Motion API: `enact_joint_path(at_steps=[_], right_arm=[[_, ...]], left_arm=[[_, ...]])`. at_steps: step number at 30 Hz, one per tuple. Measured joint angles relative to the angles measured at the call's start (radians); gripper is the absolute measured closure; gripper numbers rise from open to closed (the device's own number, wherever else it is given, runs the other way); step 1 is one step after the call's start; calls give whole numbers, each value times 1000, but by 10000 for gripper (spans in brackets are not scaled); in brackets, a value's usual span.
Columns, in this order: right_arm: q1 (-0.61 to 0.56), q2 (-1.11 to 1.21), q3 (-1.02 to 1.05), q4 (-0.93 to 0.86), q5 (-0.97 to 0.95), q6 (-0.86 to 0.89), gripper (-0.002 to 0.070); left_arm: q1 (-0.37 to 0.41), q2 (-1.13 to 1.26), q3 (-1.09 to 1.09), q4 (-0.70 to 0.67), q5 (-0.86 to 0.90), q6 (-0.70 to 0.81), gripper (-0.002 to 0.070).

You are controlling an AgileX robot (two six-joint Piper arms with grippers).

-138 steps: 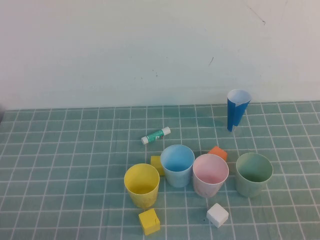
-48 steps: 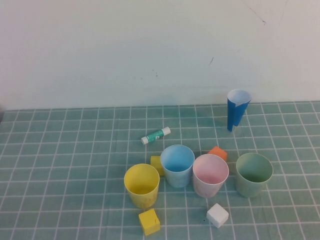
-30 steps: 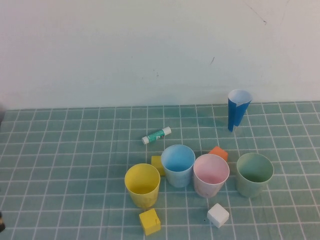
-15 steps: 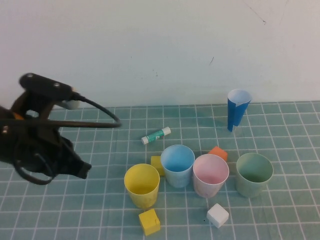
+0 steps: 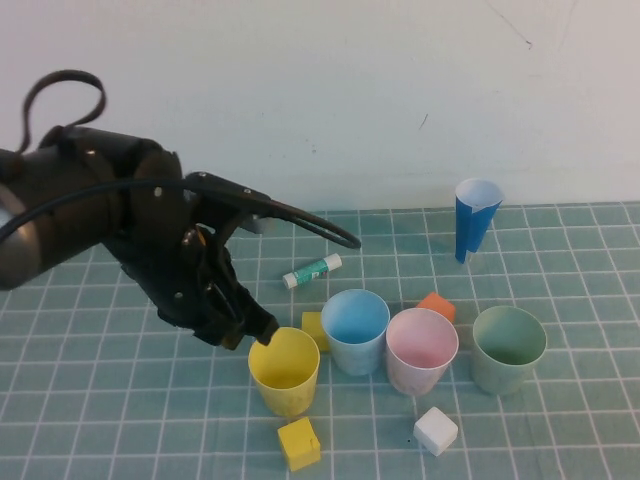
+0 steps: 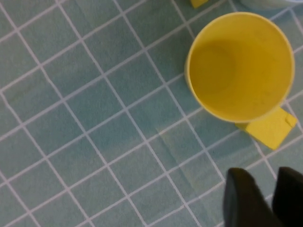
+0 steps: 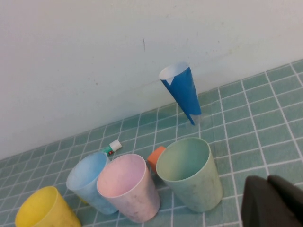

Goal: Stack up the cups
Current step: Pick up the yellow cup, then place the yellow cup on the blue cup

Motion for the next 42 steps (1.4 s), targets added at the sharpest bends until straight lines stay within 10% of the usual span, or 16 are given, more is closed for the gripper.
enact_joint_path(at_steps=[5,9,20,28,42], right_arm=[[0,0,0,0,3,0,678],[0,0,0,0,11,0,678],[0,0,0,0,19,0,678],[0,0,0,0,21,0,678],[0,0,0,0,21,-16,678]], left_arm=[[0,130,-45,-2,-48,-60,243],[0,218,-84,0,-90,-112,165],[0,388,-119,3,-123,-141,306],[0,408,-123,19,-143,-128,638],[0,84,-123,70,-118,-145,670]])
